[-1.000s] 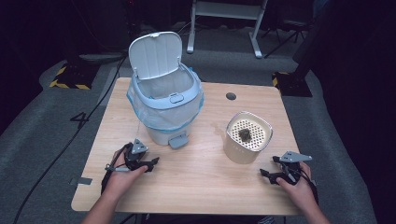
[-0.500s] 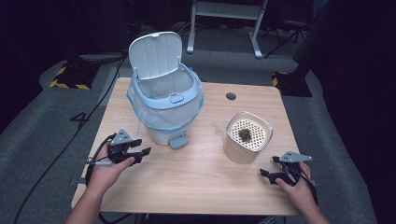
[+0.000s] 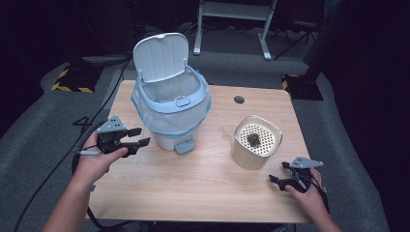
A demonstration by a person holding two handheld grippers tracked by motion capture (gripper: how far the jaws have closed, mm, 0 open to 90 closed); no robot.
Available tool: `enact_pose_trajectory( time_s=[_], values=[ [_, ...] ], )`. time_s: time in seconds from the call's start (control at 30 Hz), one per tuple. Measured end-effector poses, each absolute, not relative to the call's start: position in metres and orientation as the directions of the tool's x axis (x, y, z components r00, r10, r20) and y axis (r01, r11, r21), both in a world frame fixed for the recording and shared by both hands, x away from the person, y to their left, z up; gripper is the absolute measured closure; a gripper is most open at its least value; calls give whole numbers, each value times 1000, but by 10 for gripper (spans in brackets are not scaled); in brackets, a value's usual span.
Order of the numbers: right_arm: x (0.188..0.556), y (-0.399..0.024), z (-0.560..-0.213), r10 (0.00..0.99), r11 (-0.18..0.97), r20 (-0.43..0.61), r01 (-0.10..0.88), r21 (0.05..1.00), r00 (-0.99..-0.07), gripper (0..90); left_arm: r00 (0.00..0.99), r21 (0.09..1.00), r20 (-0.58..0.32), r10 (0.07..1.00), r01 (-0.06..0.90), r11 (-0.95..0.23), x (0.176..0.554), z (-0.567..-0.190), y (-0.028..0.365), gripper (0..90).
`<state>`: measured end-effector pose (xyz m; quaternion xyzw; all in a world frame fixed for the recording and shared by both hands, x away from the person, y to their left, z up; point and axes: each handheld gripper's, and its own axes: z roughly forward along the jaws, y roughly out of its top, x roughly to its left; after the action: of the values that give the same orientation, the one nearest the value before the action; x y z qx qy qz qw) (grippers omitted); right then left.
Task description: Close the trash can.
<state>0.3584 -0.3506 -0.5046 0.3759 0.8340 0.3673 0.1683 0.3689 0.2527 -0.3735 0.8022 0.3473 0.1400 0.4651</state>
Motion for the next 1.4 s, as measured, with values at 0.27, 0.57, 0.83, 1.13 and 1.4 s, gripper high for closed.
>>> enact_pose_trajectory(
  time_s=[0.27,0.57,0.83,1.13,1.4],
  values=[
    [358,-351,-505,749,448,-4,502,740,-663,174,768,869,-89,634,371,-327,379,-337,260,492],
    [358,-351,-505,746,449,-3,500,741,-666,183,783,913,-145,604,341,-223,398,-304,264,538],
    [358,-351,-505,746,449,-3,499,741,-666,183,749,937,-102,655,293,-188,416,-267,272,604],
    [358,-351,-505,744,450,-5,497,742,-668,189,629,952,-66,775,273,-140,436,-229,279,735],
    [358,-351,-504,741,451,-3,494,744,-672,202,525,948,-85,847,304,-94,460,-219,282,830]
  ],
)
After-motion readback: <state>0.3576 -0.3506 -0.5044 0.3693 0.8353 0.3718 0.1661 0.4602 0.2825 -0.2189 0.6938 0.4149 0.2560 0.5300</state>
